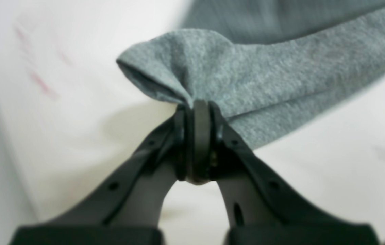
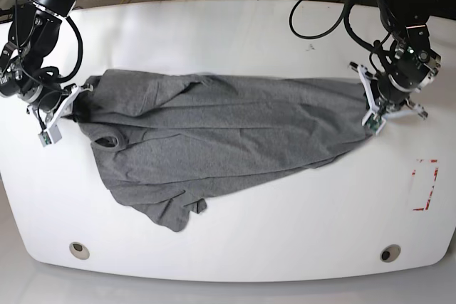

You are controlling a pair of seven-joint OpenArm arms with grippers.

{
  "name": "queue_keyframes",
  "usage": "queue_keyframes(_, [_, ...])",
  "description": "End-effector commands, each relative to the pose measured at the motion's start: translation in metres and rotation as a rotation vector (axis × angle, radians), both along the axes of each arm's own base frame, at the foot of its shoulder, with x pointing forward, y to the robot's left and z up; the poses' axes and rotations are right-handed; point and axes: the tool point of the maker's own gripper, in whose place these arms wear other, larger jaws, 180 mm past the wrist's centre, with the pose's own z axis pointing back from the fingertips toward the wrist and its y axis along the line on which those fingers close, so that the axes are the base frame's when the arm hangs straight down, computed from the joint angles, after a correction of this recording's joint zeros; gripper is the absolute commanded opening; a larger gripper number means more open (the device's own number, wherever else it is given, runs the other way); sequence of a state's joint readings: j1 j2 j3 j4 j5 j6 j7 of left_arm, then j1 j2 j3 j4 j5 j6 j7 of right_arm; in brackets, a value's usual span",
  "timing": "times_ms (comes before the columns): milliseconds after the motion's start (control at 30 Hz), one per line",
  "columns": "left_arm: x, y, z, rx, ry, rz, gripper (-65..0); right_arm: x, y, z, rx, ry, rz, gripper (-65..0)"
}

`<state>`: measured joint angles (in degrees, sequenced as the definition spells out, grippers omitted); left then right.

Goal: Fold the T-shirt properly

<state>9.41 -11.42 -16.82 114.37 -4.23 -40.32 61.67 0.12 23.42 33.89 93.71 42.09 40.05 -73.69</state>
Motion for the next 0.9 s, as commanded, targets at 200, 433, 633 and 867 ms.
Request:
queue_keyframes(200, [-0.043, 0.026, -0.019, 0.019, 0.079, 0.074, -65.0, -0.030, -0.011, -0.006, 0.036, 0.017, -0.033, -65.0])
queue_keyframes(433, [-0.026, 0.019, -0.005, -0.050, -0.050, 0.063, -65.0, -0.020, -0.003, -0.007, 0.049, -0.004, -0.042, -65.0])
queue_keyframes(633, [0.020, 0.002, 0.027, -0.087, -0.186, 0.031, -65.0, 0.018, 0.005, 0.007, -0.008, -0.057, -0.033, -65.0])
queue_keyframes(867, [0.063, -0.008, 0.059, -0.109, -0.293, 0.000, -65.0, 0.070, 0.018, 0.040, -0.106, -0.156, -0.001, -65.0])
